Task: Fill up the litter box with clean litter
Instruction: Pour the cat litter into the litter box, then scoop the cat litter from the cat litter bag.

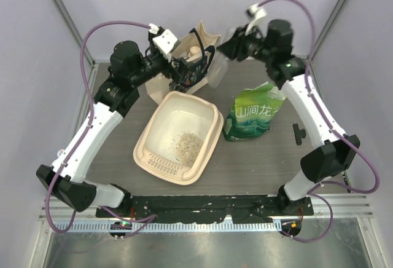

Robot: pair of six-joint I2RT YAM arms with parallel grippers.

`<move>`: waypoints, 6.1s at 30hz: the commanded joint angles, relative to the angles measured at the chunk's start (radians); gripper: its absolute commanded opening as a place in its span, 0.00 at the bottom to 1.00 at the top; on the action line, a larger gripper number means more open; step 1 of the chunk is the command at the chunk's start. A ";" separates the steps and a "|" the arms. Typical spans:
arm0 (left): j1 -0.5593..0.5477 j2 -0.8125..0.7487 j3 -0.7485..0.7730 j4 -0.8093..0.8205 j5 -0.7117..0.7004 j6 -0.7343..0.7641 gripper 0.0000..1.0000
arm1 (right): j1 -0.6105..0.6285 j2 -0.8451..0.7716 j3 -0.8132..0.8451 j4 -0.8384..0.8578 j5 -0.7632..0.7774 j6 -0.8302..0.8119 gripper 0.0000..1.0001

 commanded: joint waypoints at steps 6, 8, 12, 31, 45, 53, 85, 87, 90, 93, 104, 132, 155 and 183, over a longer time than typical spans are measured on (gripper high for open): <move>-0.151 0.100 0.054 -0.004 0.278 -0.104 0.97 | -0.324 -0.084 0.158 0.182 -0.080 0.303 0.01; -0.179 0.165 0.070 -0.007 0.296 -0.103 0.96 | -0.416 -0.110 0.132 0.159 -0.077 0.248 0.01; -0.230 0.294 0.151 0.004 0.313 -0.149 0.92 | -0.546 -0.204 0.003 0.127 -0.059 0.171 0.01; -0.287 0.495 0.282 0.026 0.407 -0.290 0.56 | -0.708 -0.390 -0.238 -0.132 -0.129 -0.075 0.01; -0.287 0.499 0.285 -0.004 0.407 -0.268 0.20 | -0.689 -0.241 -0.241 -0.146 -0.214 -0.167 0.01; -0.287 0.499 0.288 -0.010 0.410 -0.268 0.00 | -0.593 -0.221 -0.341 -0.133 -0.185 -0.229 0.01; -0.288 0.530 0.354 -0.048 0.401 -0.242 0.00 | -0.450 -0.243 -0.869 0.012 0.002 -0.145 0.01; -0.287 0.529 0.352 -0.047 0.399 -0.242 0.00 | -0.450 -0.236 -0.878 0.016 -0.010 -0.096 0.01; -0.285 0.532 0.351 -0.047 0.401 -0.241 0.00 | -0.450 -0.210 -0.866 0.006 -0.062 -0.015 0.01; -0.285 0.533 0.355 -0.044 0.402 -0.241 0.00 | -0.455 -0.180 -0.852 0.007 -0.120 0.071 0.01; -0.285 0.526 0.346 -0.056 0.394 -0.229 0.00 | -0.649 -0.066 -0.867 0.279 -0.395 0.520 0.01; -0.285 0.506 0.366 -0.073 0.388 -0.204 0.00 | -0.924 -0.055 -0.780 0.604 -0.495 0.999 0.01; -0.268 0.470 0.369 -0.068 0.388 -0.196 0.00 | -0.978 -0.042 -0.721 0.656 -0.594 1.053 0.01; -0.257 0.450 0.374 -0.125 0.358 -0.137 0.00 | -1.019 0.004 -0.616 0.877 -0.579 1.317 0.01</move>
